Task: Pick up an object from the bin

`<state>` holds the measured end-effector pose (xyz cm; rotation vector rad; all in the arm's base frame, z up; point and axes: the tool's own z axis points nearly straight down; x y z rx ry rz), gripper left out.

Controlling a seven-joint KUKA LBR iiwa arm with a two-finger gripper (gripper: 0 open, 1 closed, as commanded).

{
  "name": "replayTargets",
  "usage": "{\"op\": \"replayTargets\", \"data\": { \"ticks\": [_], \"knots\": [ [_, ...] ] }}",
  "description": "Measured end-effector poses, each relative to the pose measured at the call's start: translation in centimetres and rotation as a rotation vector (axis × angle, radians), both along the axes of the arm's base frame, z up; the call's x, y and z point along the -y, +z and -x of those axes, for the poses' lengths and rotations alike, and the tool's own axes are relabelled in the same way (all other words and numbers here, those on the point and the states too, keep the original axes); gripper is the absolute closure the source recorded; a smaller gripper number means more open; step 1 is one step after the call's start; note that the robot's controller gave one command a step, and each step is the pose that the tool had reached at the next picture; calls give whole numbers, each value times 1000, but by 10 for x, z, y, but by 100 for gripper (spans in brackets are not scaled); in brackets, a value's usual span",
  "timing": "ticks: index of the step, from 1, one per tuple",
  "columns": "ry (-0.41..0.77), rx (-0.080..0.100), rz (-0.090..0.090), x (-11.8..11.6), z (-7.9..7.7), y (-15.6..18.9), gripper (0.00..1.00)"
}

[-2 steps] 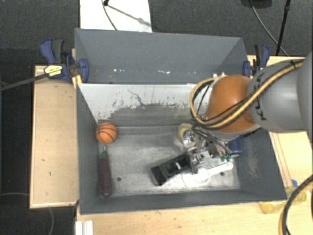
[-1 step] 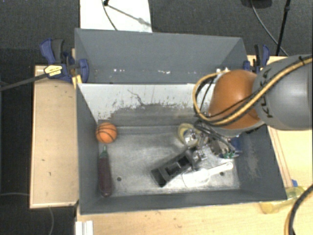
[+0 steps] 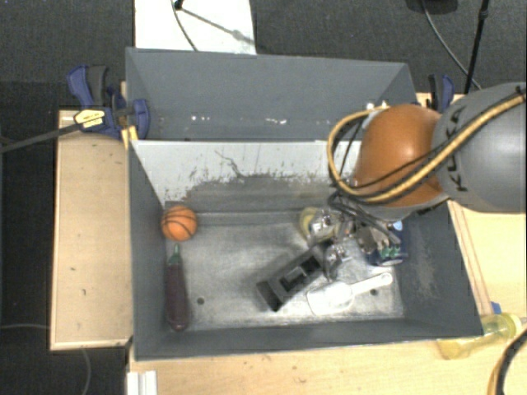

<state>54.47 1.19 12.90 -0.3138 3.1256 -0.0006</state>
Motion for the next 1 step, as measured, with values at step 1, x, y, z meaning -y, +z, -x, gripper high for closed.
{"op": "replayTargets", "data": {
  "ticks": [1],
  "knots": [
    [118, 0, 0, -4, 1, 203, 100]
  ]
}}
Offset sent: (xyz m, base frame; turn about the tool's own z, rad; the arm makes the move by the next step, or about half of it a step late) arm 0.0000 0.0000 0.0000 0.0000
